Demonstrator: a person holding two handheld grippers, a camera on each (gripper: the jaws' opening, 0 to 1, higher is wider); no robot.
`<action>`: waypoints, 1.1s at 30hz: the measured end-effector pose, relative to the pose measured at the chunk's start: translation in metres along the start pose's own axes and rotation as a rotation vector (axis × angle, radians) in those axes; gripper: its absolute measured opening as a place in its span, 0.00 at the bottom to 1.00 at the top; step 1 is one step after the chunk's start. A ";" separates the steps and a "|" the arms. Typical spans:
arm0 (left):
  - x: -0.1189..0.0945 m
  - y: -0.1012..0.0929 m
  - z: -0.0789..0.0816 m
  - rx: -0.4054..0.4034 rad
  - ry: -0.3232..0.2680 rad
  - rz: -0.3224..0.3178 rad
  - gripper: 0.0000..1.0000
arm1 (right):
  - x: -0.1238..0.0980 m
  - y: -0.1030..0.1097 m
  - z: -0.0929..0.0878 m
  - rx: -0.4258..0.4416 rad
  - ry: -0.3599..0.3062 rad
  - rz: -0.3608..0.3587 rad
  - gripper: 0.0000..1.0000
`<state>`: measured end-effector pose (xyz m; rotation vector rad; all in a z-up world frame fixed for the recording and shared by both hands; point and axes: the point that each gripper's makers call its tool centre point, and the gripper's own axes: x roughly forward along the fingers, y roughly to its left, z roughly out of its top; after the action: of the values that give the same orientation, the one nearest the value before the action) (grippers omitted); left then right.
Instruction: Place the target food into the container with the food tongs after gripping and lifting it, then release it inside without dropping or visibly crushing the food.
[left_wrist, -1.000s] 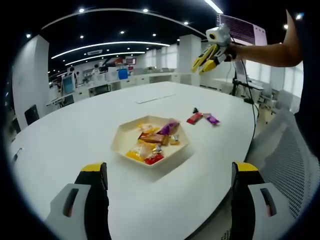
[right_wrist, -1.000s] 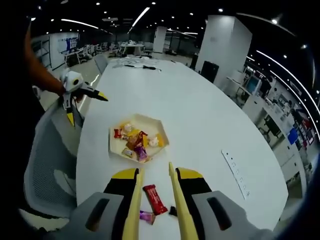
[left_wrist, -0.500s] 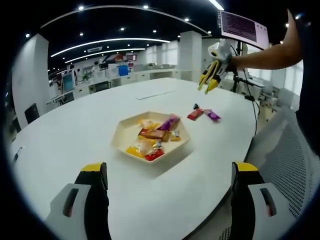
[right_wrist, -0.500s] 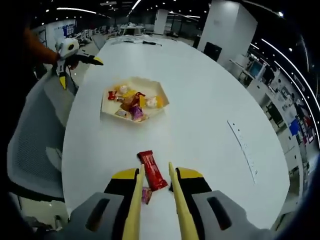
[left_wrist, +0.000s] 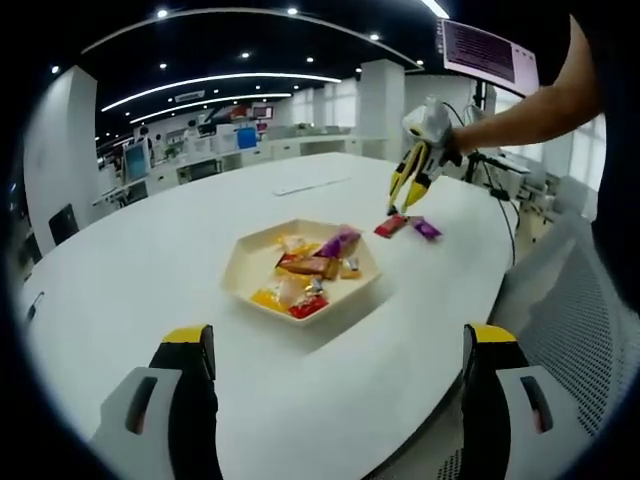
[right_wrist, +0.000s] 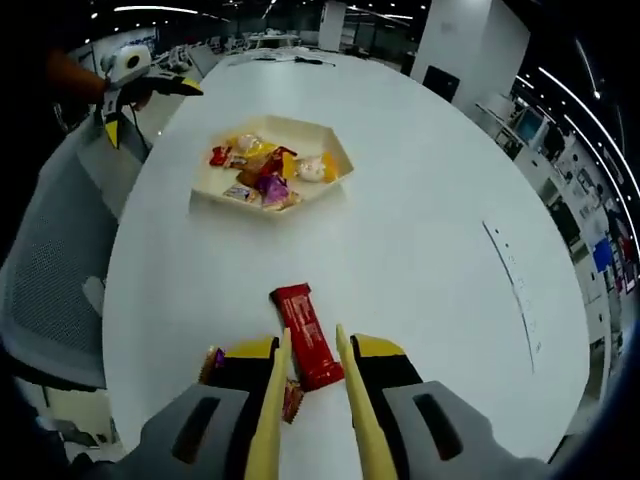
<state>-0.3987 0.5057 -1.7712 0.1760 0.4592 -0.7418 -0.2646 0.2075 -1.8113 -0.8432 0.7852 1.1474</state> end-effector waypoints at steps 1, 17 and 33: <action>0.000 0.000 0.000 0.002 0.001 0.002 0.99 | 0.004 0.001 -0.002 -0.015 0.008 0.009 0.27; 0.000 0.001 -0.001 -0.009 0.008 0.003 0.99 | 0.023 0.004 -0.012 -0.069 0.082 0.037 0.26; 0.000 0.001 -0.002 -0.011 0.005 0.000 0.99 | 0.026 0.007 -0.011 -0.078 0.093 0.080 0.26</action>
<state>-0.3985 0.5065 -1.7728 0.1678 0.4682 -0.7384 -0.2665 0.2102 -1.8398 -0.9423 0.8619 1.2230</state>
